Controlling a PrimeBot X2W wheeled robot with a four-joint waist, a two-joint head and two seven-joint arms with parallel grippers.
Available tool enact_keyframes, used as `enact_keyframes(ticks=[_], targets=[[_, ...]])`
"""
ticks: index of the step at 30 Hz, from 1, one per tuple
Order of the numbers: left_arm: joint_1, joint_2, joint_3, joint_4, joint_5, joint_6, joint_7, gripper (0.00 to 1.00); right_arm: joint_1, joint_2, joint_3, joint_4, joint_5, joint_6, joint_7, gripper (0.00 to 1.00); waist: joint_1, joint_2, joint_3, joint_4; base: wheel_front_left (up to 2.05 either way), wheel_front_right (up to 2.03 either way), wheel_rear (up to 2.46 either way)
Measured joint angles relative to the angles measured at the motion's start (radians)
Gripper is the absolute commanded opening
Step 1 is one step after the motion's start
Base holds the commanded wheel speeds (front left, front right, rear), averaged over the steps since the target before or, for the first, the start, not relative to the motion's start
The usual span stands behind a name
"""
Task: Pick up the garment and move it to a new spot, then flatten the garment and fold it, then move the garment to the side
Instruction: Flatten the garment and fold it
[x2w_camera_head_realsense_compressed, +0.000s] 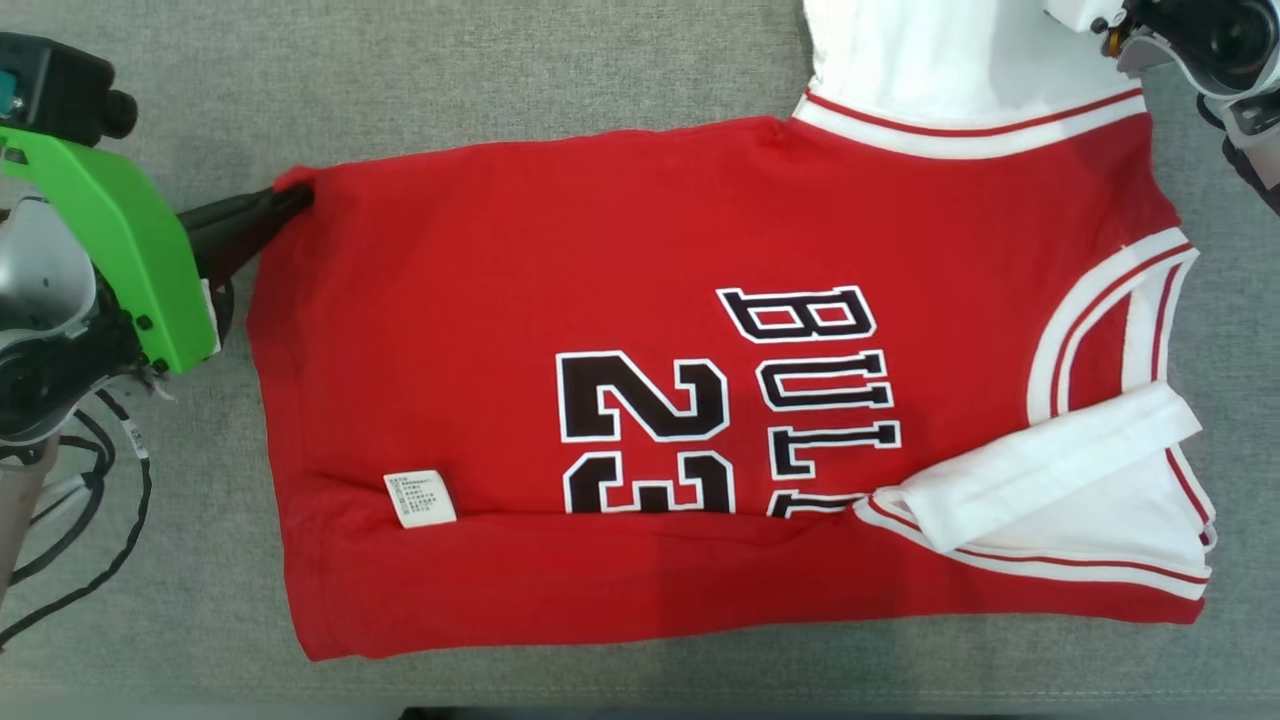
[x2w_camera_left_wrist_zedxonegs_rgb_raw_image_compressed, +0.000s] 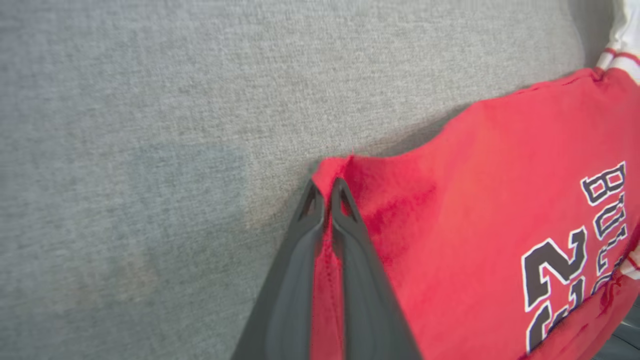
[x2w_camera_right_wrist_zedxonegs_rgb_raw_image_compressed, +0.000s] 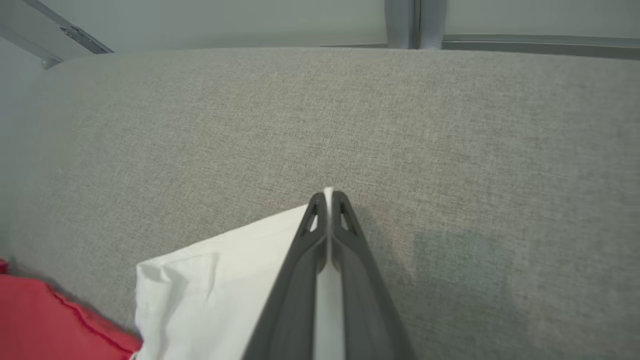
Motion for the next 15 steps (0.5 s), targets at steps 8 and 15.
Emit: enact_keyframes(ticks=[8, 15], targets=[[0.037, 0.013, 0.033, 0.039, 0.006, -0.003, -0.056, 0.00, 0.046, -0.028, -0.039, -0.041, 0.023, 0.032, -0.074, 0.00, 0.0000, 0.0000, -0.048, -0.032, 0.00, 0.00, 0.00], [0.093, 0.019, 0.059, 0.055, -0.012, -0.004, -0.090, 0.00, 0.141, -0.037, -0.053, -0.098, 0.062, 0.049, -0.122, 0.00, 0.0000, 0.0000, -0.091, -0.061, 0.00, 0.00, 0.00]])
